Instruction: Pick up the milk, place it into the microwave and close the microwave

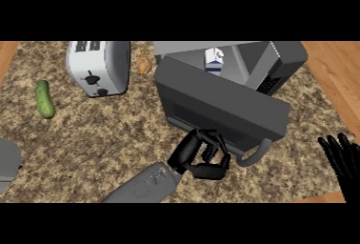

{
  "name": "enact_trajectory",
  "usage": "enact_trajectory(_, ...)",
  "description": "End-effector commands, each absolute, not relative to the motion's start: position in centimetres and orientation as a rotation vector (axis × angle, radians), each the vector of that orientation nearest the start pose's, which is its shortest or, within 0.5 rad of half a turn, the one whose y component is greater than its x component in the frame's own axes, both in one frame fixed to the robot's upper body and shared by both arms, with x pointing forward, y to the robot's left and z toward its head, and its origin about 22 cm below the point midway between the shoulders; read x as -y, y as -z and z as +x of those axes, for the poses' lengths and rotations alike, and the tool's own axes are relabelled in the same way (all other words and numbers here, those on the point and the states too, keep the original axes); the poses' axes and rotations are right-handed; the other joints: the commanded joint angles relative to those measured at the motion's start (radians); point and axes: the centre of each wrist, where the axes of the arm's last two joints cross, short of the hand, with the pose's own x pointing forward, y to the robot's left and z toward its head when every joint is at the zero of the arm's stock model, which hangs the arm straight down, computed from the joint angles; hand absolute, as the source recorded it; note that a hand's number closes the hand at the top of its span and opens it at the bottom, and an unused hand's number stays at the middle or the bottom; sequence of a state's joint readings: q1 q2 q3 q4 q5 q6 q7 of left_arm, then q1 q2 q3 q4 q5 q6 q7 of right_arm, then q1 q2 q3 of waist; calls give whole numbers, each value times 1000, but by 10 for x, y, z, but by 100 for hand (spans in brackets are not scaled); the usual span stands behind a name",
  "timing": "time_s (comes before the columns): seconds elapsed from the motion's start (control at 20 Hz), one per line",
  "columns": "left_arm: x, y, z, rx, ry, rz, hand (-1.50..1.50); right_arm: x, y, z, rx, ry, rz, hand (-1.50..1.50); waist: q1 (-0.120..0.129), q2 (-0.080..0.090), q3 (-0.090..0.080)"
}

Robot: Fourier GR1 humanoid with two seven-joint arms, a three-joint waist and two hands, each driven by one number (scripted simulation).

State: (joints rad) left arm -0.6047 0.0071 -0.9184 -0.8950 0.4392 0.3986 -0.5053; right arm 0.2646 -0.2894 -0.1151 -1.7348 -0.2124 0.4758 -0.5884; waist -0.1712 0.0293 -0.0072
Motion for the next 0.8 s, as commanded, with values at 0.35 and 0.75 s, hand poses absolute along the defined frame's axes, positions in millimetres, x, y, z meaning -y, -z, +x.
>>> enact_trajectory(0.35,-15,7,301,1863,295,-198,150,348,-64,185,2089,-418,265,-150,-57,11,-1)
enact_trajectory(0.75,-11,-9,322,1803,213,-92,-150,371,-120,200,2224,-571,2,-150,-108,20,-2)
